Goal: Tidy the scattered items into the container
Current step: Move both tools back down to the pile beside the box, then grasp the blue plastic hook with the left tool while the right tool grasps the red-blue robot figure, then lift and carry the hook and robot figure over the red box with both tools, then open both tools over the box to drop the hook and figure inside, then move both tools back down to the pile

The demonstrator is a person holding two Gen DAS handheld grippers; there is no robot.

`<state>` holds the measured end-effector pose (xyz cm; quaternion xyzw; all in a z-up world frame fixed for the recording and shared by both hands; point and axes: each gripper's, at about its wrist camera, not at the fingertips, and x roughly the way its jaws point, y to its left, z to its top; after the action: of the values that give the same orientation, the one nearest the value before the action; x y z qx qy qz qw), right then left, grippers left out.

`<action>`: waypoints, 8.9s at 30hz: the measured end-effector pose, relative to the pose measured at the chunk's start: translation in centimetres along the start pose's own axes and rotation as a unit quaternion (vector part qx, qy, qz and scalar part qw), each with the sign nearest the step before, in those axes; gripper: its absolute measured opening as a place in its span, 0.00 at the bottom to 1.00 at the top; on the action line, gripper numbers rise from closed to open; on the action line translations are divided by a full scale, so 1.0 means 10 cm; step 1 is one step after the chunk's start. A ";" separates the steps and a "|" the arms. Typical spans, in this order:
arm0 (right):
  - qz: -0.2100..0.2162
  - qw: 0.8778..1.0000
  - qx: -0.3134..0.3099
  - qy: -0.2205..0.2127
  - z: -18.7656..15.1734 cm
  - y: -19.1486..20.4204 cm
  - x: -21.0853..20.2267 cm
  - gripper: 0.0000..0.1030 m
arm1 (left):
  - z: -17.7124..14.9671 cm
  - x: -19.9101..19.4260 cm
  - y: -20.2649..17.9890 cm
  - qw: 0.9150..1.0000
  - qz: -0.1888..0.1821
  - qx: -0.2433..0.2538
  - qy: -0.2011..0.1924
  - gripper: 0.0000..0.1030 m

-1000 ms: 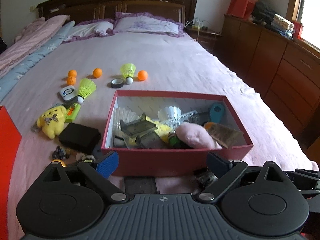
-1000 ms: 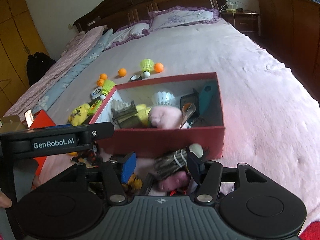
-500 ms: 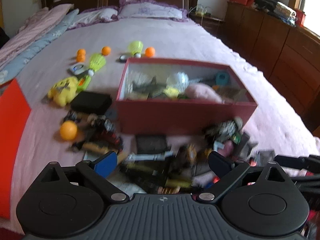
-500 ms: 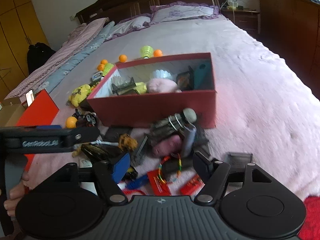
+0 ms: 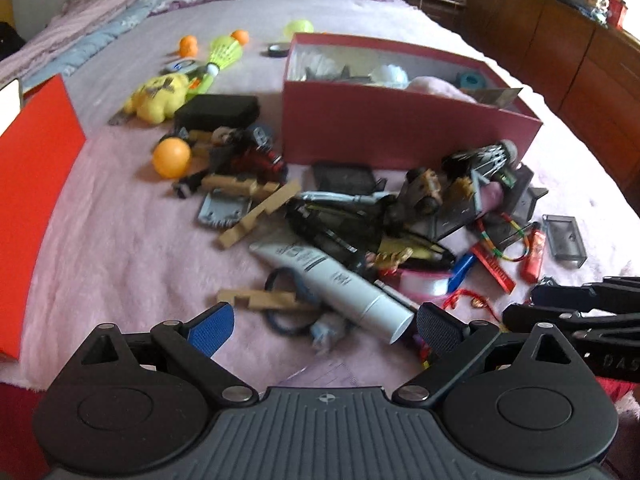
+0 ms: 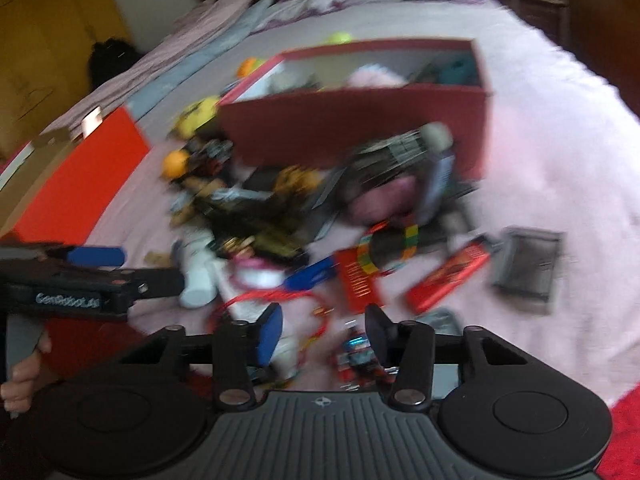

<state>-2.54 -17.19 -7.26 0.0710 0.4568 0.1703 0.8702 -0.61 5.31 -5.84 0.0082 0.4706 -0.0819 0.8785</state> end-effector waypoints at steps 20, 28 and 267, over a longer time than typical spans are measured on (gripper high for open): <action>-0.019 0.999 0.001 0.029 0.02 0.03 0.52 0.20 | -0.18 0.00 0.18 0.999 0.046 0.000 -0.008 0.91; -0.061 0.995 -0.078 0.001 -0.11 0.24 0.53 0.10 | -0.12 0.08 0.13 0.998 0.049 0.017 -0.026 0.83; -0.077 0.993 0.061 -0.071 1.40 -0.19 -0.08 0.59 | 1.74 0.01 -0.59 0.992 -0.023 0.061 -0.111 0.85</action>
<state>8.97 -18.81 0.86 0.1001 0.4076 0.0693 0.9050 12.95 -2.17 4.15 0.0420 0.3645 -0.1306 0.9210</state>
